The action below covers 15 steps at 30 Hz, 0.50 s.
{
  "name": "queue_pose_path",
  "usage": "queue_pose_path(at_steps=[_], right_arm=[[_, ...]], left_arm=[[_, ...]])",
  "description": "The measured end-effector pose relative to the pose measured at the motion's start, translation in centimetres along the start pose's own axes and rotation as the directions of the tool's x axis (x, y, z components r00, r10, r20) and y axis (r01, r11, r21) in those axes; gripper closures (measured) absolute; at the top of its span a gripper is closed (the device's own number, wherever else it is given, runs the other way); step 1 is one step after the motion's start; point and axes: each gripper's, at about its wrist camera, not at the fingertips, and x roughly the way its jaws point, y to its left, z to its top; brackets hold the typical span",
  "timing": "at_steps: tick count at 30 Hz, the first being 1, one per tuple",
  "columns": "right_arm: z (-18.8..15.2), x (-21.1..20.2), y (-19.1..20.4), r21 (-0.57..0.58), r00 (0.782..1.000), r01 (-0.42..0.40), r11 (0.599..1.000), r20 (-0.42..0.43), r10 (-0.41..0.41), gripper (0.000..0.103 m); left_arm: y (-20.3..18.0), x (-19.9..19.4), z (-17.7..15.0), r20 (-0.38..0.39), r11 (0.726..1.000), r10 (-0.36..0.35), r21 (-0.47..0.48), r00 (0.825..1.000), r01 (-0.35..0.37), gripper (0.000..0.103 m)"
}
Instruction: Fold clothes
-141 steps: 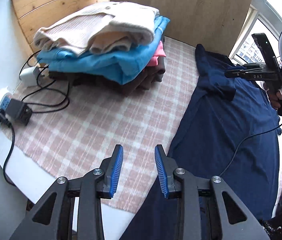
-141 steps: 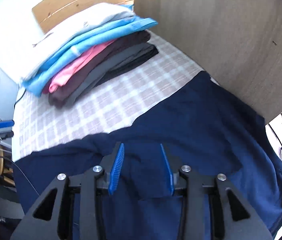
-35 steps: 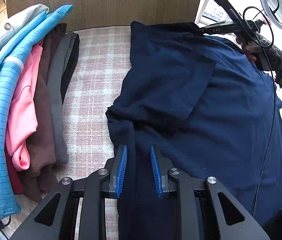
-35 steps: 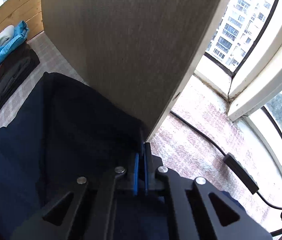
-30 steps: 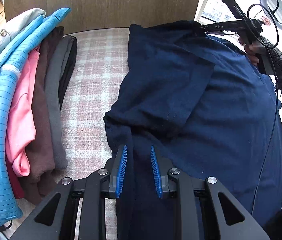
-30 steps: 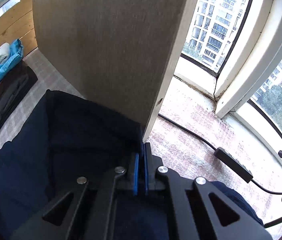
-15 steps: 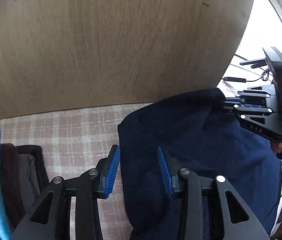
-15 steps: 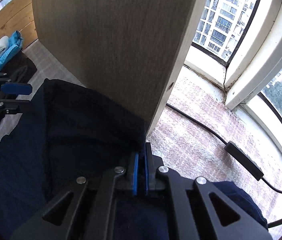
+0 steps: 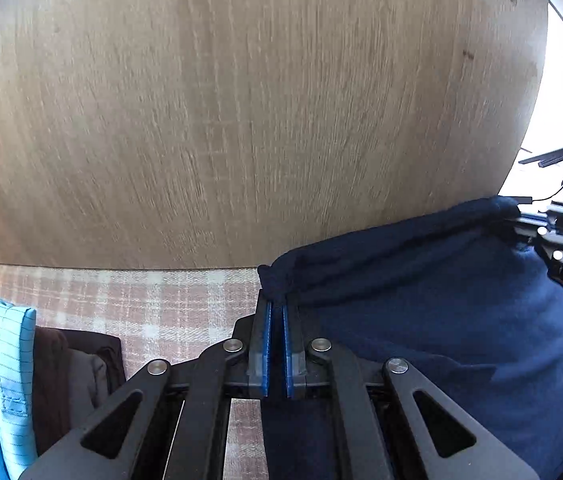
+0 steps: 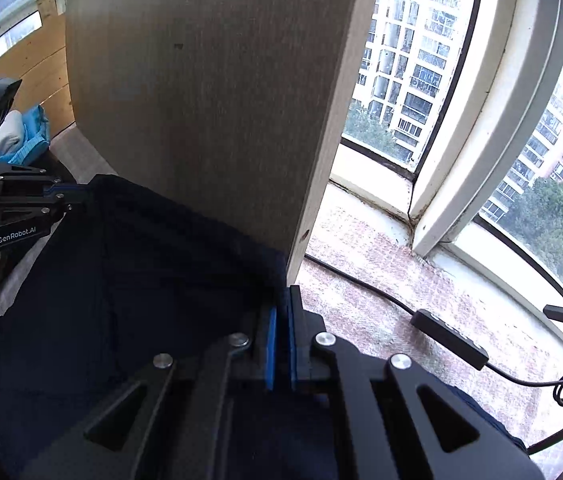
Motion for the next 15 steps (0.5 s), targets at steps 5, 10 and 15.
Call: queue_pose_path(at_steps=[5, 10, 15], right_arm=[[-1.2, -0.4, 0.3, -0.044, 0.998, 0.047, 0.998, -0.030, -0.048, 0.094], [-2.3, -3.8, -0.9, -0.035, 0.997, 0.071, 0.997, -0.008, -0.071, 0.084], [-3.9, -10.7, -1.4, 0.008, 0.997, -0.026, 1.000, 0.067, 0.025, 0.082]], left_arm=[[0.0, 0.7, 0.1, -0.033, 1.000, 0.012, 0.002, 0.999, -0.012, 0.091], [1.5, -4.8, 0.3, 0.032, 1.000, 0.022, -0.010, 0.999, -0.022, 0.090], [2.1, -13.5, -4.3, 0.109, 0.999, -0.047, 0.017, 0.993, 0.046, 0.082]])
